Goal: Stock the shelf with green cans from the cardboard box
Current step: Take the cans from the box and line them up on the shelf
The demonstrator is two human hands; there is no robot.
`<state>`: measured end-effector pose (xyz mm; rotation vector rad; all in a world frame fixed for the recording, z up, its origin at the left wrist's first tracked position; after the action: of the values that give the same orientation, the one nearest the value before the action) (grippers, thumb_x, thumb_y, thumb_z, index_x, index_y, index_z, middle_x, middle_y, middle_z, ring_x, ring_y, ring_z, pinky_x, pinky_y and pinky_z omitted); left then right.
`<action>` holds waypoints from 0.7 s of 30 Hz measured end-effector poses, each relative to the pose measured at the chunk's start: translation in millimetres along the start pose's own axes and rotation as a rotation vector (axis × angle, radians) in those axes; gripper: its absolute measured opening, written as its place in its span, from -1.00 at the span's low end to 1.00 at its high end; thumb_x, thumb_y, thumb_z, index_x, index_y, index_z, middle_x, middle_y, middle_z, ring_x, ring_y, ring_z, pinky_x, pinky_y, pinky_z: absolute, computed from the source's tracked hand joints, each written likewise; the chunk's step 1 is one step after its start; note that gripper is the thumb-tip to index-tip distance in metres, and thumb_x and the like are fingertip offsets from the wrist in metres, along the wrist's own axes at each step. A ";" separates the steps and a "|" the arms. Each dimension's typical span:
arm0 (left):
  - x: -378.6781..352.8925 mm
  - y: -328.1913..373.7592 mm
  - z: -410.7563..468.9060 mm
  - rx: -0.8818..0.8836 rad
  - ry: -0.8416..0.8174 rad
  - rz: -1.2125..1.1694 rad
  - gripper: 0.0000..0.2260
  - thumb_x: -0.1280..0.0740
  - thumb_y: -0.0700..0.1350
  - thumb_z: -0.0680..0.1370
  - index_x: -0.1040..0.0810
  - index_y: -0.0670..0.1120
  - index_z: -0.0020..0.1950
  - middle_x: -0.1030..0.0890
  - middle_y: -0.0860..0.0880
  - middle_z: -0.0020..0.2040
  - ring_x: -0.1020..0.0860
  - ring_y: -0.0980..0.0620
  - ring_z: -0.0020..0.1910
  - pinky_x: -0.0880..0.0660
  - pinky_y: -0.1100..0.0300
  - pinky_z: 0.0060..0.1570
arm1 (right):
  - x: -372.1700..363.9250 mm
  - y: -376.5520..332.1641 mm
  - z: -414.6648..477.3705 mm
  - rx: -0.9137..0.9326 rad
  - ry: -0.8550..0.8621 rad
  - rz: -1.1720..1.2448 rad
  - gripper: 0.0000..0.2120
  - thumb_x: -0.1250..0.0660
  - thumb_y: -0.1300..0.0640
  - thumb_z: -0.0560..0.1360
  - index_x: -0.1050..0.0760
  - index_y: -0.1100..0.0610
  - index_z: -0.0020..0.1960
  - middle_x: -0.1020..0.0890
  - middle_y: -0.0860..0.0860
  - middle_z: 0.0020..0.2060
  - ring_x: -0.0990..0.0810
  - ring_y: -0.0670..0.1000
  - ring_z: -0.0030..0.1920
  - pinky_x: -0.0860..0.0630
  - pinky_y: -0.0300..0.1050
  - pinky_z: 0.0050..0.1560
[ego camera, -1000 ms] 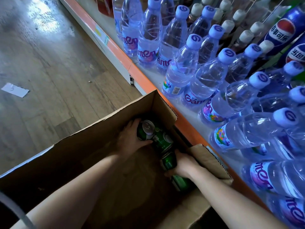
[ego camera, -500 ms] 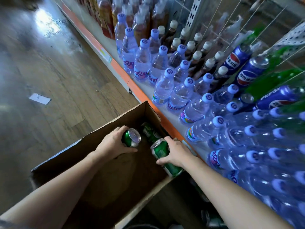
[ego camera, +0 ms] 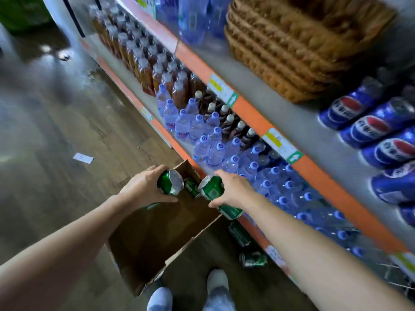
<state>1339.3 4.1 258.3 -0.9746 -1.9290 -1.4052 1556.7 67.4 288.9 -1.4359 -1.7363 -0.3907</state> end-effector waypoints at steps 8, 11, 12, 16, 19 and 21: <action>126.8 97.8 -17.7 -0.144 -0.011 0.143 -0.28 -0.54 0.21 0.21 -0.42 -0.02 0.27 -0.55 -0.02 0.07 -0.54 -0.07 0.05 -0.47 0.12 -0.01 | 111.8 -27.0 -88.4 -0.055 0.113 -0.043 -0.14 -0.53 -0.19 0.23 -0.23 0.00 0.40 -0.52 0.11 0.24 -0.50 0.15 0.22 -0.48 0.02 0.15; 170.9 141.8 -24.7 -0.204 -0.009 0.192 -0.30 -0.50 0.24 0.20 -0.42 -0.02 0.23 -0.55 0.00 0.02 -0.55 -0.08 0.03 -0.42 0.16 -0.10 | 158.9 -32.5 -128.0 -0.061 0.192 -0.057 -0.17 -0.53 -0.17 0.24 -0.25 0.01 0.39 -0.54 0.11 0.23 -0.51 0.14 0.22 -0.45 -0.04 0.13; 184.9 158.9 -27.0 -0.224 -0.005 0.204 -0.30 -0.49 0.25 0.20 -0.42 -0.01 0.24 -0.54 0.01 0.02 -0.55 -0.08 0.02 -0.39 0.18 -0.13 | 176.1 -33.4 -142.1 -0.071 0.216 -0.068 -0.17 -0.53 -0.17 0.25 -0.25 0.01 0.40 -0.54 0.12 0.23 -0.51 0.15 0.22 -0.44 -0.04 0.12; 238.3 233.4 -35.1 -0.330 0.027 0.245 -0.31 -0.51 0.17 0.28 -0.37 -0.02 0.32 -0.56 -0.03 0.09 -0.53 -0.04 0.05 -0.37 0.19 -0.13 | 243.9 -30.5 -200.9 -0.111 0.299 -0.072 -0.17 -0.54 -0.16 0.24 -0.26 0.03 0.39 -0.52 0.13 0.25 -0.51 0.16 0.22 -0.45 -0.02 0.12; 271.9 285.4 -40.5 -0.412 0.006 0.282 -0.35 -0.51 0.18 0.29 -0.38 -0.01 0.28 -0.56 -0.01 0.09 -0.54 -0.02 0.04 -0.41 0.16 -0.10 | 289.6 -24.6 -247.8 -0.136 0.376 -0.060 -0.19 -0.56 -0.14 0.21 -0.30 0.05 0.34 -0.54 0.11 0.22 -0.52 0.14 0.17 -0.49 -0.03 0.08; 292.1 317.3 -44.1 -0.451 -0.003 0.306 -0.34 -0.51 0.19 0.28 -0.39 -0.01 0.27 -0.56 0.00 0.10 -0.53 -0.01 0.04 -0.44 0.15 -0.07 | 316.2 -20.4 -279.8 -0.155 0.407 -0.057 -0.22 -0.57 -0.12 0.22 -0.32 0.07 0.32 -0.54 0.11 0.19 -0.52 0.14 0.15 -0.46 -0.06 0.05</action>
<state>1428.3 89.1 674.0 -1.4079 -1.4080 -1.6799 1647.5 77.5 701.5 -1.3057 -1.4414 -0.8040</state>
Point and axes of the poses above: each hand's wrist, its own z-axis towards the middle knuckle, its own x-axis out of the back of the hand, y = z × x, the point moved 4 cm from there along z, towards the middle knuckle
